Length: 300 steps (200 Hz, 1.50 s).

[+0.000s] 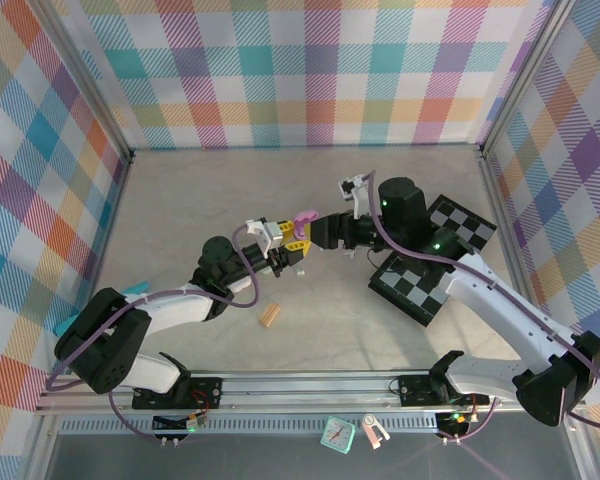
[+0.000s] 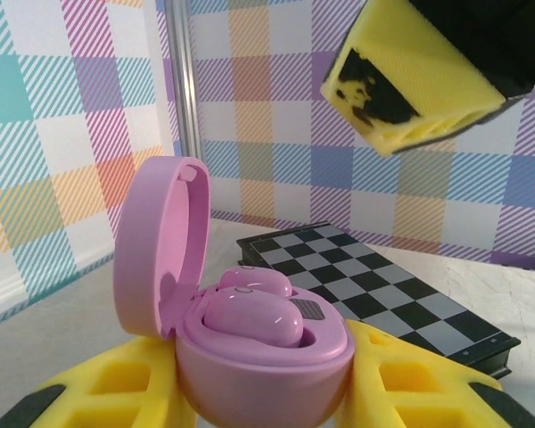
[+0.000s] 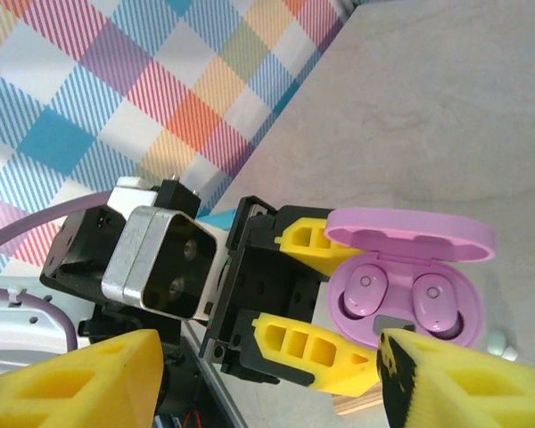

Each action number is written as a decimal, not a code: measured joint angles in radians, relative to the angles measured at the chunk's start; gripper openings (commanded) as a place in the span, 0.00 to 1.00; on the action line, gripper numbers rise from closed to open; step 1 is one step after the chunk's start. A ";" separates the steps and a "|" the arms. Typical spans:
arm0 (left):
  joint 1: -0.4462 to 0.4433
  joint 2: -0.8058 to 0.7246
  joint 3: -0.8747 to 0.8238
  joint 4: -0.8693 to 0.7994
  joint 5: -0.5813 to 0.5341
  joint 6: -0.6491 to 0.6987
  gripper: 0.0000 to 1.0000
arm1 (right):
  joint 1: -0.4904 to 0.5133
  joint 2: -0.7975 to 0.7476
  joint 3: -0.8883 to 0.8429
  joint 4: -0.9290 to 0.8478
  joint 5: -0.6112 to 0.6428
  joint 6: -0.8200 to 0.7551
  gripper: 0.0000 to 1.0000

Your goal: Insert wireless bluetooth earbuds into charging case

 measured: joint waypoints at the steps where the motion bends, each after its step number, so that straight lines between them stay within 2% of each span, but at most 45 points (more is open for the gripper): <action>1: 0.000 -0.001 0.000 0.000 0.000 0.000 0.25 | 0.000 0.001 0.002 -0.001 0.002 0.000 0.65; 41: 0.000 -0.019 0.000 -0.007 0.018 0.018 0.25 | -0.025 0.097 0.129 -0.050 0.050 -0.007 0.65; 90: 0.000 -0.035 0.000 -0.031 0.021 0.019 0.25 | -0.033 0.231 0.223 -0.094 -0.003 -0.037 0.65; 133: 0.000 -0.039 0.000 -0.053 0.010 0.022 0.25 | -0.034 0.222 0.221 -0.130 -0.049 -0.056 0.65; 183: 0.000 -0.053 0.000 -0.069 -0.008 0.023 0.25 | -0.041 0.135 0.159 -0.122 -0.063 -0.042 0.65; 201: 0.000 -0.064 0.000 -0.079 -0.008 0.025 0.25 | -0.077 0.097 0.087 -0.052 -0.092 0.034 0.65; 234: 0.000 -0.077 0.000 -0.081 -0.008 0.022 0.25 | -0.198 0.081 -0.108 0.169 -0.202 0.272 0.65; 272: 0.000 -0.078 0.000 -0.077 -0.010 0.012 0.25 | -0.203 0.132 -0.250 0.486 -0.344 0.543 0.65; 300: 0.000 -0.078 0.013 -0.074 -0.021 -0.002 0.25 | -0.195 0.171 -0.288 0.669 -0.391 0.692 0.64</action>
